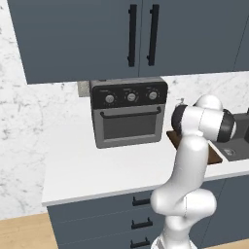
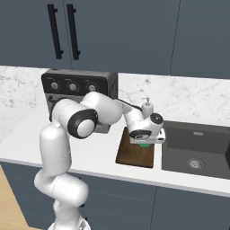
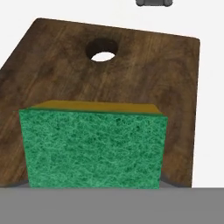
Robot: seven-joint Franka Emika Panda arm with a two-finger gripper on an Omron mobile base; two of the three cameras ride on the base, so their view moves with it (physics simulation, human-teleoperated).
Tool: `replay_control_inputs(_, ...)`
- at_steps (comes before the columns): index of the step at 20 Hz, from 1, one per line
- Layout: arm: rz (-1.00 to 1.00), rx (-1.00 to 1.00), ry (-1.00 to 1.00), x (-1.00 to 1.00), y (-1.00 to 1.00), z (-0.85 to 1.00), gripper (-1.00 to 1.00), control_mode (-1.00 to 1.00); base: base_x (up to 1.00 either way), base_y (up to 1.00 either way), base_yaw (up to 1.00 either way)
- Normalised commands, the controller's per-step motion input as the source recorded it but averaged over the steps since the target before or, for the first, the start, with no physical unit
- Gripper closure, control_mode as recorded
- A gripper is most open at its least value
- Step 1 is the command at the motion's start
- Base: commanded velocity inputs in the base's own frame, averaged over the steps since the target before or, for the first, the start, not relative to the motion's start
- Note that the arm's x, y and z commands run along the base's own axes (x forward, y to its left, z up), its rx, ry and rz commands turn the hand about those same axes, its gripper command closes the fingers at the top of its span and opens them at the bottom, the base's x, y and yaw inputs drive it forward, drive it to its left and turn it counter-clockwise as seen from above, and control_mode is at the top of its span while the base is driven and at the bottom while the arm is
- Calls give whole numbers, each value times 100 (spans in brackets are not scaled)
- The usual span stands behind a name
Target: Pick up the sponge from the counter and clean the cutting board by briefly scrubbing or pressing down on the cutting board. Once finished, release the sponge.
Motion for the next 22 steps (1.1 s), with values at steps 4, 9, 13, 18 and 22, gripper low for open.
replay_control_inputs(4,0,1,-12,-18,34,-100,100,-100,0,0,0)
replay_control_inputs(9,0,-2,1,-54,18,44,100,-100,0,0,0)
replay_control_inputs(13,4,-14,26,-81,57,55,100,-100,0,0,0)
replay_control_inputs(18,8,-13,21,-44,91,-21,100,-100,0,0,0)
replay_control_inputs(22,4,-1,32,49,40,-100,100,-100,0,0,0)
